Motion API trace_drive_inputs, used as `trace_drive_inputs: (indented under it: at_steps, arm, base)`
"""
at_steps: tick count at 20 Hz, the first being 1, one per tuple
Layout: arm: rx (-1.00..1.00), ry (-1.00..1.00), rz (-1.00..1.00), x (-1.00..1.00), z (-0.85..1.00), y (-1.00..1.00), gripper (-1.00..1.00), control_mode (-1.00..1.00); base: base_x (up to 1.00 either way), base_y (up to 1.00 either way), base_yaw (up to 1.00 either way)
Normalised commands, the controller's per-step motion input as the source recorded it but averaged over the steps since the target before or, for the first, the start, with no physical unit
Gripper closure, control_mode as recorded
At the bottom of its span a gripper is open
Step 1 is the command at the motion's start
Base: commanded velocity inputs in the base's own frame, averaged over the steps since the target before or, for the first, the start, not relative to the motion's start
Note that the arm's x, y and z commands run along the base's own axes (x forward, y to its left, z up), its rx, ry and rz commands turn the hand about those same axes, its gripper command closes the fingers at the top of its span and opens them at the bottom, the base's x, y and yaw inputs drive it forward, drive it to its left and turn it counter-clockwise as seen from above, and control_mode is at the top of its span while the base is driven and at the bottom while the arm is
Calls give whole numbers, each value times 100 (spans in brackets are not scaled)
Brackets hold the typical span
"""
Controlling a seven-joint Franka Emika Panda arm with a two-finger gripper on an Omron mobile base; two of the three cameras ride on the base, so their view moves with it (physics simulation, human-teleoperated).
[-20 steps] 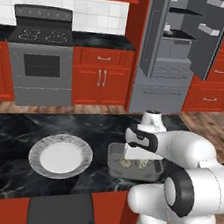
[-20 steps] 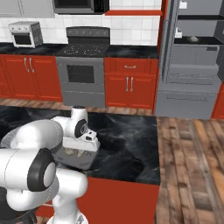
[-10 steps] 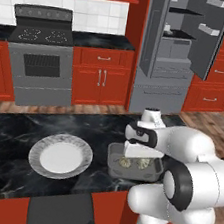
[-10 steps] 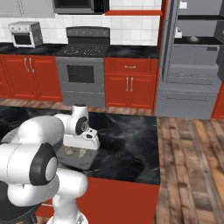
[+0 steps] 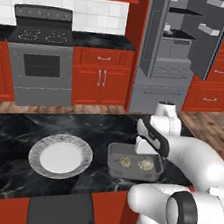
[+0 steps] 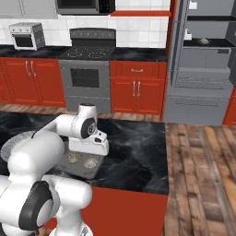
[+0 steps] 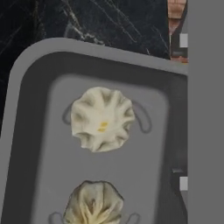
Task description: Place two dumplings into each of the tupperware containers and then place the containers in the fridge.
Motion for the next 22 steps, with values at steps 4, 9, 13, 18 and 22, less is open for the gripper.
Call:
trace_drive_inputs:
  at_steps: [4,9,13,18,22]
  arm:
    - [0,0,-4,3,-6,-22,-100,-100]
    - [4,0,-3,14,-33,-21,-100,-100]
    - [9,0,0,11,-16,-44,-100,-100]
    - [2,0,0,3,-9,-14,-100,-100]
    - [0,-1,0,0,-36,0,-100,-100]
  base:
    - [0,0,0]
    - [0,0,0]
    - [0,0,0]
    - [0,0,0]
    - [0,0,0]
